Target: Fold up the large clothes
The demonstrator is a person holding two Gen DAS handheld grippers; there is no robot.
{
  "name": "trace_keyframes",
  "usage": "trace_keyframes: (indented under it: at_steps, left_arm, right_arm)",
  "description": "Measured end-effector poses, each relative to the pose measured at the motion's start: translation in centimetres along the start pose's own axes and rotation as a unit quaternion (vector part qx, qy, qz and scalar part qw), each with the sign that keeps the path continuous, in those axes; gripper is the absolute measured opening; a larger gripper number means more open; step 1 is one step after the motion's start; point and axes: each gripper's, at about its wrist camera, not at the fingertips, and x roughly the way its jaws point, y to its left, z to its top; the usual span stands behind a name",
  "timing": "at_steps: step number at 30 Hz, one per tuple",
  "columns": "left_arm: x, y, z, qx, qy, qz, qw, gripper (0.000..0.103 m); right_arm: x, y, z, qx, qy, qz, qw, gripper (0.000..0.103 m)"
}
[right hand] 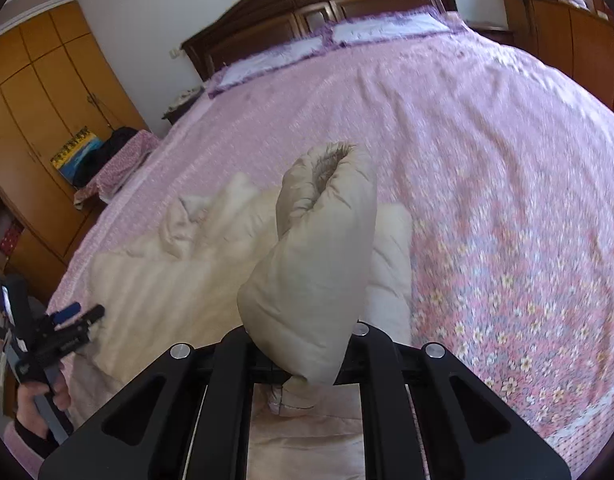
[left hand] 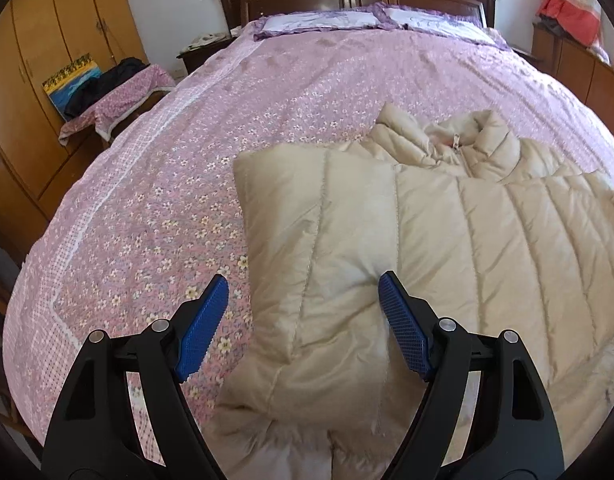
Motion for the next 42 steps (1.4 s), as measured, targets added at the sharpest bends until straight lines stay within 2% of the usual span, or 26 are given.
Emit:
trace_keyframes:
  at_steps: [2, 3, 4, 9, 12, 16, 20, 23, 30, 35, 38, 40, 42]
  left_arm:
    - [0.6, -0.1, 0.0, 0.010, 0.001, 0.014, 0.9999, 0.077]
    - [0.8, -0.1, 0.1, 0.012, 0.001, 0.018, 0.9998, 0.078]
    - [1.1, 0.2, 0.1, 0.012, 0.001, 0.021, 0.9997, 0.079]
    - [1.4, 1.5, 0.4, -0.017, 0.002, 0.008, 0.9998, 0.080]
    - [1.4, 1.8, 0.6, -0.011, -0.006, 0.035, 0.9993, 0.080]
    - [2.7, 3.1, 0.7, -0.022, 0.005, 0.047, 0.9986, 0.080]
    - [4.1, 4.5, 0.9, -0.043, 0.018, 0.035, 0.9983, 0.081]
    - [5.1, 4.6, 0.9, -0.041, 0.023, 0.032, 0.9983, 0.084]
    - [6.3, 4.8, 0.7, -0.047, 0.028, 0.021, 0.9983, 0.090]
    - [4.7, 5.5, 0.7, -0.041, 0.018, 0.013, 0.9989, 0.090]
    - [2.4, 6.2, 0.3, -0.026, 0.007, 0.012, 0.9996, 0.090]
    - [0.7, 6.7, -0.1, -0.021, 0.001, 0.011, 0.9997, 0.090]
    - [-0.5, 7.2, -0.5, -0.019, 0.000, 0.008, 0.9998, 0.090]
  right_arm:
    - [0.3, -0.6, -0.7, 0.010, 0.001, -0.007, 1.000, 0.027]
    - [0.2, -1.0, -0.9, 0.018, -0.001, -0.012, 1.000, 0.043]
    - [-0.1, -1.5, -1.1, 0.027, -0.007, -0.016, 0.999, 0.049]
    - [-1.8, -2.4, -1.2, 0.037, -0.013, -0.017, 0.999, 0.049]
    - [-2.6, -2.2, -1.4, 0.030, -0.022, -0.016, 0.999, 0.049]
    - [-3.0, -2.4, -1.2, 0.047, -0.042, -0.013, 0.998, 0.047]
    - [-0.6, -2.3, -1.0, 0.033, -0.014, -0.046, 0.998, 0.036]
    - [2.2, -2.0, -1.6, 0.018, 0.019, -0.069, 0.997, 0.035]
    - [5.6, -2.9, -2.4, 0.010, 0.038, -0.088, 0.995, 0.035]
    - [4.7, -2.7, -2.4, 0.007, 0.030, -0.094, 0.995, 0.037]
    - [2.9, -2.1, -2.2, -0.008, 0.019, -0.103, 0.994, 0.040]
    - [0.9, -1.9, -2.3, -0.012, 0.006, -0.096, 0.995, 0.046]
    - [-0.7, -1.7, -2.5, -0.012, -0.001, -0.092, 0.996, 0.047]
